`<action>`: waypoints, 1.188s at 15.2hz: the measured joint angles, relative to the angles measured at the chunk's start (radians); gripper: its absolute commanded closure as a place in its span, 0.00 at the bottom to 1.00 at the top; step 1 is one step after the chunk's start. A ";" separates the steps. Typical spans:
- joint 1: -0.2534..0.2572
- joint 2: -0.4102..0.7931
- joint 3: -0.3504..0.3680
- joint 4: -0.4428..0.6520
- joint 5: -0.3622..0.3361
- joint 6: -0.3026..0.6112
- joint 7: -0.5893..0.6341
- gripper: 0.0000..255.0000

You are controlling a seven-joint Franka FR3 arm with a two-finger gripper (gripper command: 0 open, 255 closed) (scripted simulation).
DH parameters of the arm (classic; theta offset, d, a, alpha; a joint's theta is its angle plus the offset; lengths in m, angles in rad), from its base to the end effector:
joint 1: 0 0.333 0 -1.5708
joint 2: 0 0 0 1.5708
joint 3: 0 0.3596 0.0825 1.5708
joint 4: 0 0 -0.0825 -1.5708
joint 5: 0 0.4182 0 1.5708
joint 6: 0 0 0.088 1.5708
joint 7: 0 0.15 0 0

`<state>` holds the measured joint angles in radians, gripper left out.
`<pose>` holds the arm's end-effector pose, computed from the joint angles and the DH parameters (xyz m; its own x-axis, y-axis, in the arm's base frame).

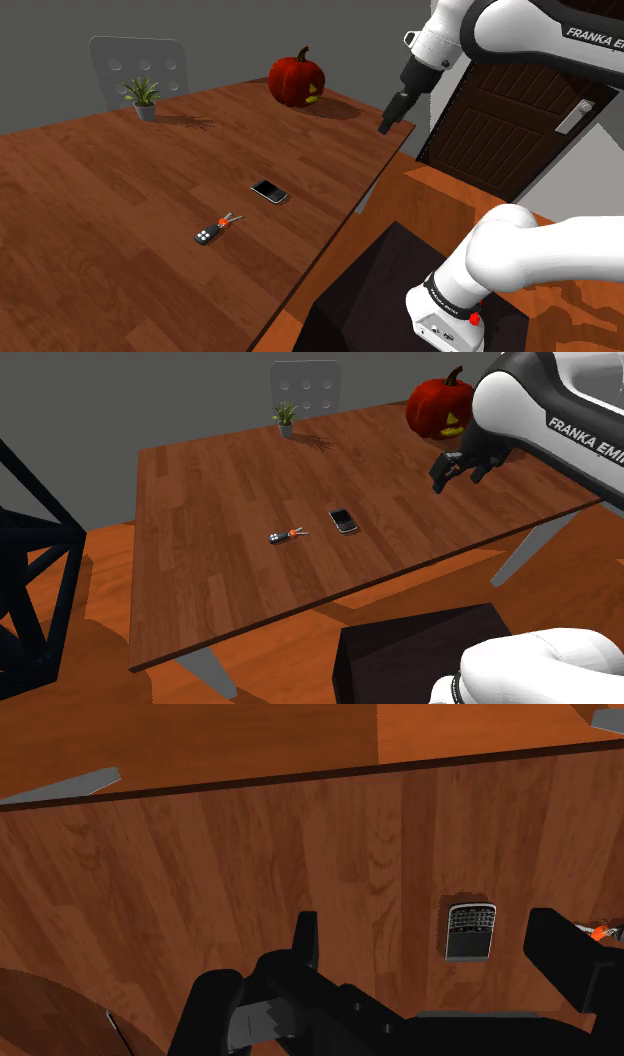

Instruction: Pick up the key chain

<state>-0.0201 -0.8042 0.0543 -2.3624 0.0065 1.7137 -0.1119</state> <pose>0.3255 0.0168 0.5946 0.9797 0.1339 0.1495 0.1279 -0.9906 0.0496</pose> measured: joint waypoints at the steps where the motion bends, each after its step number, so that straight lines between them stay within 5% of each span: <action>1: 0.000 0.000 0.000 0.000 0.000 0.000 0.000 0.00; 18: 0.016 0.293 0.362 -0.005 0.143 0.255 0.506 0.00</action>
<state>-0.0046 -0.5116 0.4162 -2.3674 0.1496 1.9685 0.3941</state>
